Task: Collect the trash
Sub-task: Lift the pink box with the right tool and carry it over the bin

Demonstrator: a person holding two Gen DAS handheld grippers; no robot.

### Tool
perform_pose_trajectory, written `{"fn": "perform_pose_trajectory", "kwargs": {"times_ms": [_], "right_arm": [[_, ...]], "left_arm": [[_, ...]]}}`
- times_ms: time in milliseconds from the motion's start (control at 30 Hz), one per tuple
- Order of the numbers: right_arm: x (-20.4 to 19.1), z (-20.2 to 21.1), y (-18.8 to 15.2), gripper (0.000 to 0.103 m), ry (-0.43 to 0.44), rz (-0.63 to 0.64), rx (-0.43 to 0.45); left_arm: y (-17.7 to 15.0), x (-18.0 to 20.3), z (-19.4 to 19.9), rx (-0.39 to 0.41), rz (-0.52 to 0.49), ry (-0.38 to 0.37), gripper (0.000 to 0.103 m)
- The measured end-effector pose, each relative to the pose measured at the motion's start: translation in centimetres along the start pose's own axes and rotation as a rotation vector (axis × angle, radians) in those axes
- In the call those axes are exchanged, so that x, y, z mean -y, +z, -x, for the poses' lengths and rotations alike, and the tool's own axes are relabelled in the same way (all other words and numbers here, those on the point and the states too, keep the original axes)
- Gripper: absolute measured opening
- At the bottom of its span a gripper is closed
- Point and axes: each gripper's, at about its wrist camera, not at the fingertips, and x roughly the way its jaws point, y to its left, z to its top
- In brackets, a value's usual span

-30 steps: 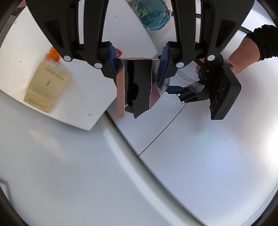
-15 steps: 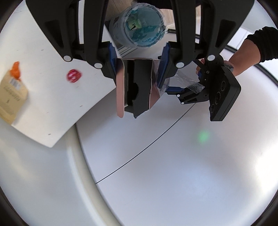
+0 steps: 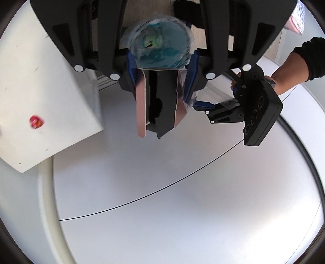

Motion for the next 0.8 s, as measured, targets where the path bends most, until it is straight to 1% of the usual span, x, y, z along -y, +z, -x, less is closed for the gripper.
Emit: {"fn": "perform_pose_trajectory", "kwargs": {"times_ms": [167,333,500,533,633,800], "right_arm": [[-1.7,-2.0,-1.7,0.040,0.043,-0.012,-0.026],[-1.3,-5.4,-2.3,0.040,0.061,-0.016,-0.072],[-0.6,-8.8,-3.3,0.040,0.064,-0.021,-0.135],[-2.2,-10.0,-4.0,0.040,0.067,-0.019,-0.151],[-1.7,-12.1,-4.8,0.040,0.070,-0.023,-0.193],[-0.1,-16.6,-6.1,0.040,0.079,-0.046,-0.272]], "left_arm": [[-3.4,1.2,2.5,-0.016,0.036,0.020,0.063],[-6.9,1.5,2.8,-0.031,0.090,0.019,0.063],[-9.6,1.0,1.1,-0.052,0.139,0.001,0.063],[-10.3,0.8,0.5,-0.057,0.154,-0.005,0.063],[-11.6,0.2,-0.9,-0.071,0.189,-0.023,0.063],[-14.4,-0.9,-4.5,-0.115,0.236,-0.054,0.063]]}}
